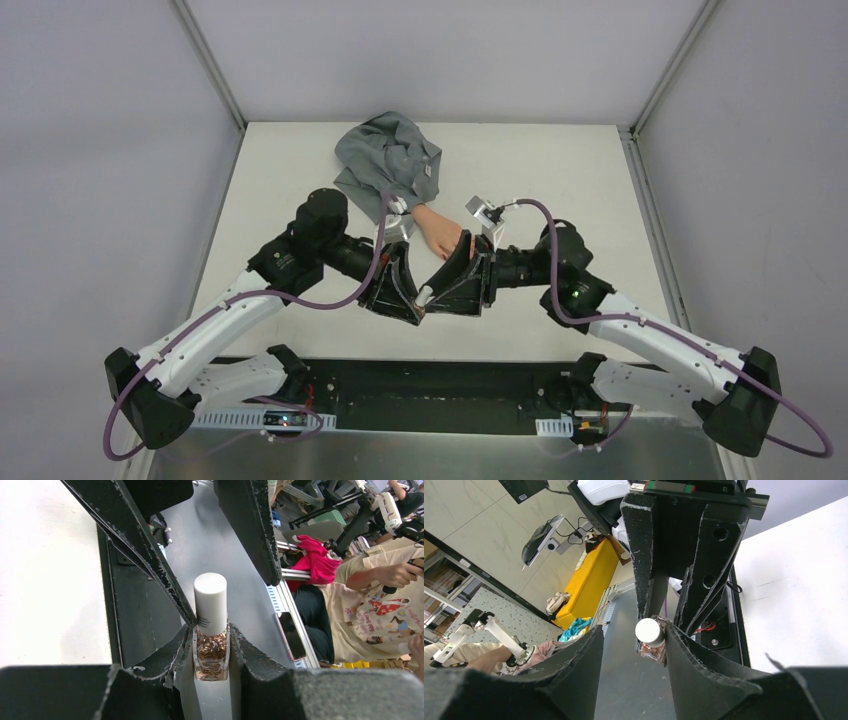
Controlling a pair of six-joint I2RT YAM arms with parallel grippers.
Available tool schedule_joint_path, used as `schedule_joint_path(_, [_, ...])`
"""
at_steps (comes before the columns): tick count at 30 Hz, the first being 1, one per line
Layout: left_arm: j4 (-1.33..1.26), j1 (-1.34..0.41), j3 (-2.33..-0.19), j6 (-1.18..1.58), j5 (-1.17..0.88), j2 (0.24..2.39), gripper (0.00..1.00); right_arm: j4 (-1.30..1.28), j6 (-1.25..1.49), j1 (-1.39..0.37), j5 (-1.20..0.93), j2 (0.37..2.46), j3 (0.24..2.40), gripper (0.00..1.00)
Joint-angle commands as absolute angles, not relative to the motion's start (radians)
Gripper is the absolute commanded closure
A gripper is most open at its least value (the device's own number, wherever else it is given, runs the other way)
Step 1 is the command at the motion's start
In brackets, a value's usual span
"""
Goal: Paint the nails
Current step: Screw the nail polish bottle.
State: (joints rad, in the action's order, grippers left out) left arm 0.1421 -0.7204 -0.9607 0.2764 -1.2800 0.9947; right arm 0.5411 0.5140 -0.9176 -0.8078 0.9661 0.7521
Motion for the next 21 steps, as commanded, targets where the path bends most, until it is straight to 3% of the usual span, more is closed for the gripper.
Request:
schedule_joint_path(1, [0.101, -0.726, -1.002, 0.267, -1.320, 0.989, 1.00, 0.630, 0.473, -0.939, -0.802, 0.947, 0.786, 0.51])
schedule_joint_path(12, [0.101, -0.726, -1.001, 0.270, -1.317, 0.999, 1.00, 0.631, 0.447, -0.965, -0.779, 0.965, 0.794, 0.68])
schedule_joint_path(19, [0.101, -0.726, -0.997, 0.267, -1.286, 0.994, 1.00, 0.578, 0.419, -0.974, -0.723, 0.949, 0.787, 0.97])
schedule_joint_path(21, [0.101, -0.726, -0.994, 0.262, -1.252, 0.986, 1.00, 0.549, 0.410, -0.976, -0.681, 0.936, 0.779, 1.00])
